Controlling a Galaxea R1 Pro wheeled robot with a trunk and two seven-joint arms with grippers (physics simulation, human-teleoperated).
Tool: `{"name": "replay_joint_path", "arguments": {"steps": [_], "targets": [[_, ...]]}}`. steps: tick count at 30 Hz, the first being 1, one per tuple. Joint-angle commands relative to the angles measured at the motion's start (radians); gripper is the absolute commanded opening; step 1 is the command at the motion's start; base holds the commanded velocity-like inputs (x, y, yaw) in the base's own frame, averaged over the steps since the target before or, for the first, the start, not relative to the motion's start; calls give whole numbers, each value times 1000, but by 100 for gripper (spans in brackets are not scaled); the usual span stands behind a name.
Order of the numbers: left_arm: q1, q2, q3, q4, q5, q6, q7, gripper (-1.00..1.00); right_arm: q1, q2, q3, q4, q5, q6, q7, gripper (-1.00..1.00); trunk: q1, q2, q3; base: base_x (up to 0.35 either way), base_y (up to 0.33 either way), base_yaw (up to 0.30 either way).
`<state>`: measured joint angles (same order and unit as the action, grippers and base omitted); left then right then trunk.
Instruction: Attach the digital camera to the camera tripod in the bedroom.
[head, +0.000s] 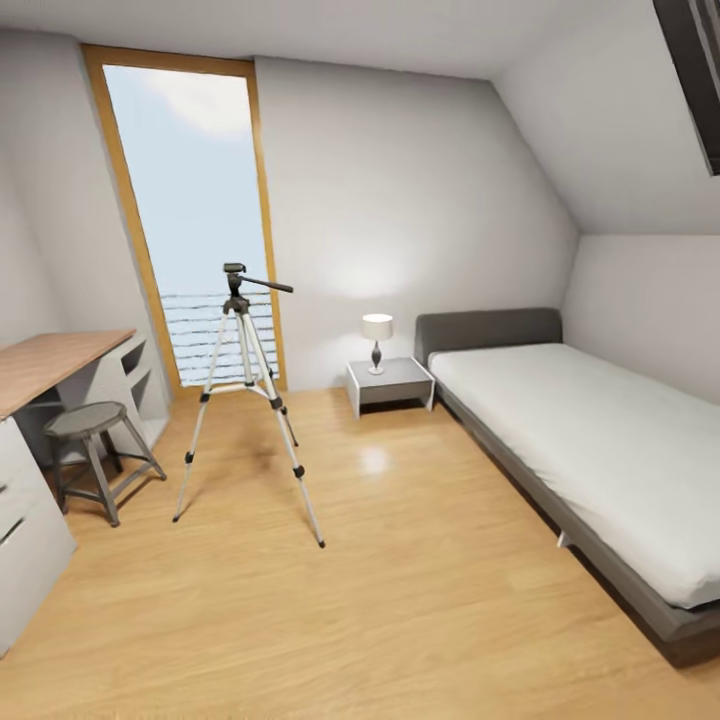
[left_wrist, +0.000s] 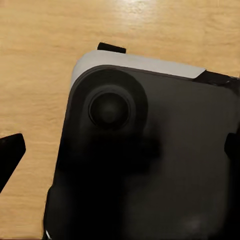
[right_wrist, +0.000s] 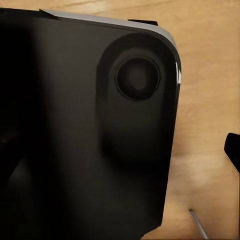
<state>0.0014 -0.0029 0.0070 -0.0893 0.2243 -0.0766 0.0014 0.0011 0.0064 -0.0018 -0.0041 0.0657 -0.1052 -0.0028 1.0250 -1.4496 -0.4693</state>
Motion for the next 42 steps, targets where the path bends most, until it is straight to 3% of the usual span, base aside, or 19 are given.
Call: {"name": "replay_joint_path", "arguments": {"steps": [1,5,11,42], "targets": [[0,1,-1,2,65,-1,0,100,0,2,-1,-5,7,1,0,100,0,0,-1,0,0,275],[0,1,-4,5,131,-1,0,100,-1,2,-2,-7,8,3,1,100,0,0,-1,0,0,275],[0,0,-5,6,163,-1,0,100,-1,0,-2,-8,7,1,1,100,0,0,-1,0,0,275],[0,-2,-1,3,176,-3,0,100,0,-14,5,-8,5,-1,1,100,0,0,-1,0,0,275]]}}
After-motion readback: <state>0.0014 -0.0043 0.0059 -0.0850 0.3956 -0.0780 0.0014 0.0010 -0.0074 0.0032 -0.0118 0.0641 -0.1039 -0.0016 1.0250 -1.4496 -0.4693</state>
